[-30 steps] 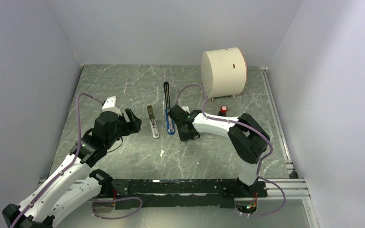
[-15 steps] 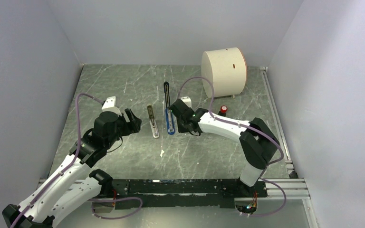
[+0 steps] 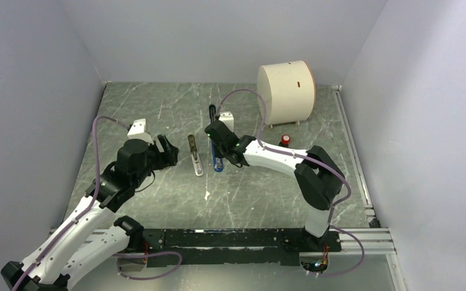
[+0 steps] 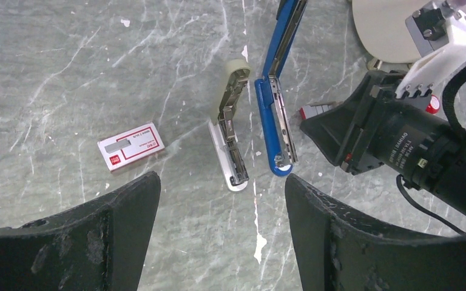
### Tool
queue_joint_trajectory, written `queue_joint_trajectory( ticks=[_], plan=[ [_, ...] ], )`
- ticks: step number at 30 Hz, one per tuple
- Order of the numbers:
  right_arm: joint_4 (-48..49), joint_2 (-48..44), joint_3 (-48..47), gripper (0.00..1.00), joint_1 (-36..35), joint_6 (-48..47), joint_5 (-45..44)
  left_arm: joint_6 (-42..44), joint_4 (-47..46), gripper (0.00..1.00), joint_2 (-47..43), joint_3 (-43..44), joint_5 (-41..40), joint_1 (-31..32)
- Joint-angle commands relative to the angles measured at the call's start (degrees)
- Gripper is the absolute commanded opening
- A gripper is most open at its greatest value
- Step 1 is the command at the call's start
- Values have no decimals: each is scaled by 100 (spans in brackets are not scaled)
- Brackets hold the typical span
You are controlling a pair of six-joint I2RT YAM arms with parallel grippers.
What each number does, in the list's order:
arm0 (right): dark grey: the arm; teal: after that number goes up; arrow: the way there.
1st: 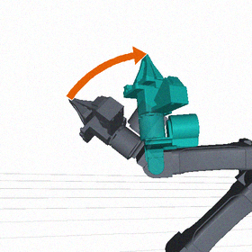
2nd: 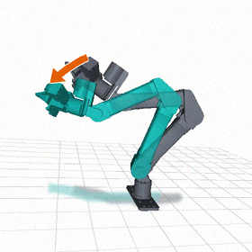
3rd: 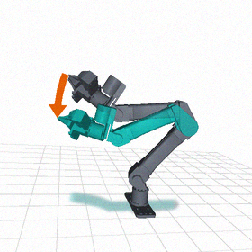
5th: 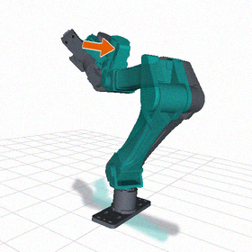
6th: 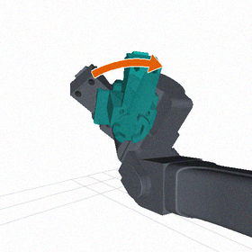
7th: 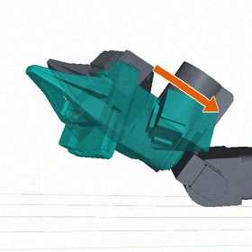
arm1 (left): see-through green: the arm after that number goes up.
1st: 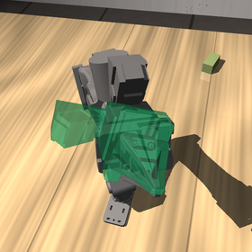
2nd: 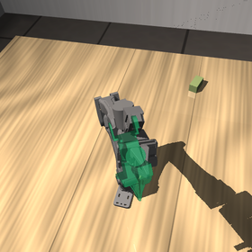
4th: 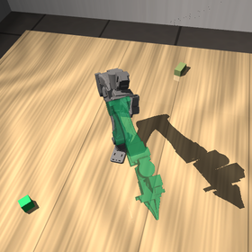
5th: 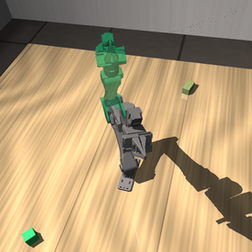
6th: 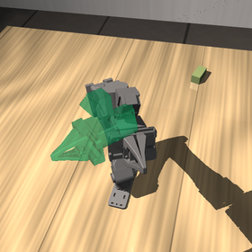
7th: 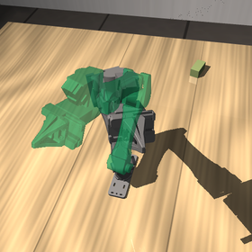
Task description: Load the staples into the stapler
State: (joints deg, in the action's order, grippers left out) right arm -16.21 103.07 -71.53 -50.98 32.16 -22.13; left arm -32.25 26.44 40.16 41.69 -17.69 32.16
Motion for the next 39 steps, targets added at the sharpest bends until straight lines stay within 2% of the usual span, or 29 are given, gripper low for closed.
queue_joint_trajectory(
  ticks=[1,21,39],
  plan=[
    [402,323,-252,20,-17,-123,-217,172,48,80,57,157,-211,-17],
    [763,797,-442,20,-1,-626,-251,105,81,80,182,111,-342,-17],
    [792,949,-538,20,100,-656,-74,100,65,80,324,100,-351,-17]
  ],
)
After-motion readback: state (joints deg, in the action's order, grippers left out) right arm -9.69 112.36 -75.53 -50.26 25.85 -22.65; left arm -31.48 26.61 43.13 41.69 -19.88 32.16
